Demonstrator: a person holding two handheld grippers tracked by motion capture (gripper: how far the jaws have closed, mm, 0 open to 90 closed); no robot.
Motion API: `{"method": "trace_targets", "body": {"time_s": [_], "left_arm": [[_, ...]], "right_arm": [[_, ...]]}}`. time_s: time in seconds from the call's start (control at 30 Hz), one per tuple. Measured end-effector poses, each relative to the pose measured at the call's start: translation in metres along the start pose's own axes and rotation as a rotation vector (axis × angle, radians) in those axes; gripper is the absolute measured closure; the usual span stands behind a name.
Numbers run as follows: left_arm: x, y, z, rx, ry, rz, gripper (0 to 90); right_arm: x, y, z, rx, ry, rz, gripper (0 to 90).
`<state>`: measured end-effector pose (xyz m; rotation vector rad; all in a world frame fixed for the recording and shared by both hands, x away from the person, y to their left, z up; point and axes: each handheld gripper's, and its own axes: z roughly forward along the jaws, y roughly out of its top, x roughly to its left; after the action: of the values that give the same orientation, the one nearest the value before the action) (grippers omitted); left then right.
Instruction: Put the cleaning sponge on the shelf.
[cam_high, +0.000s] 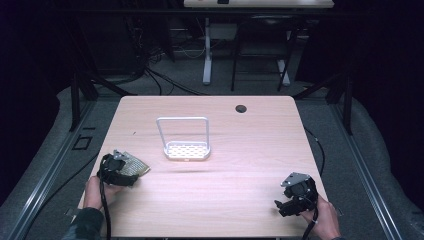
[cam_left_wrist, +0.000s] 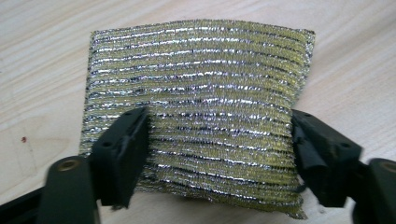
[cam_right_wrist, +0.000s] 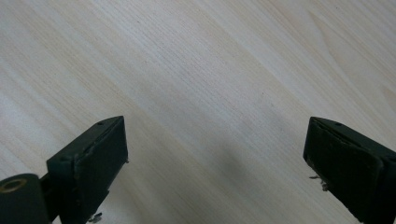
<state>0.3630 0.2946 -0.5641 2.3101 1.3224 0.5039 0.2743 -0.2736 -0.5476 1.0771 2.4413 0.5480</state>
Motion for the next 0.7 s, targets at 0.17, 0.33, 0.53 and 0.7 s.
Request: {"method": "trace_targets", "body": {"time_s": [0.17, 0.33, 0.53, 0.7], "left_arm": [[0.004, -0.003, -0.002, -0.027, 0.029, -0.017, 42.6], [0.002, -0.006, -0.003, -0.046, 0.078, 0.001, 51.4], [0.002, -0.005, -0.008, -0.065, 0.126, 0.012, 57.1], [0.003, -0.005, -0.017, -0.08, 0.144, -0.004, 58.6]], "right_arm": [[-0.001, -0.001, 0.003, 0.015, 0.002, -0.004, 6.2], [0.001, 0.0, 0.001, 0.005, -0.004, -0.008, 6.5], [-0.002, -0.001, 0.002, 0.009, -0.006, 0.014, 6.7], [-0.001, -0.001, 0.001, 0.005, -0.007, 0.012, 6.8]]}}
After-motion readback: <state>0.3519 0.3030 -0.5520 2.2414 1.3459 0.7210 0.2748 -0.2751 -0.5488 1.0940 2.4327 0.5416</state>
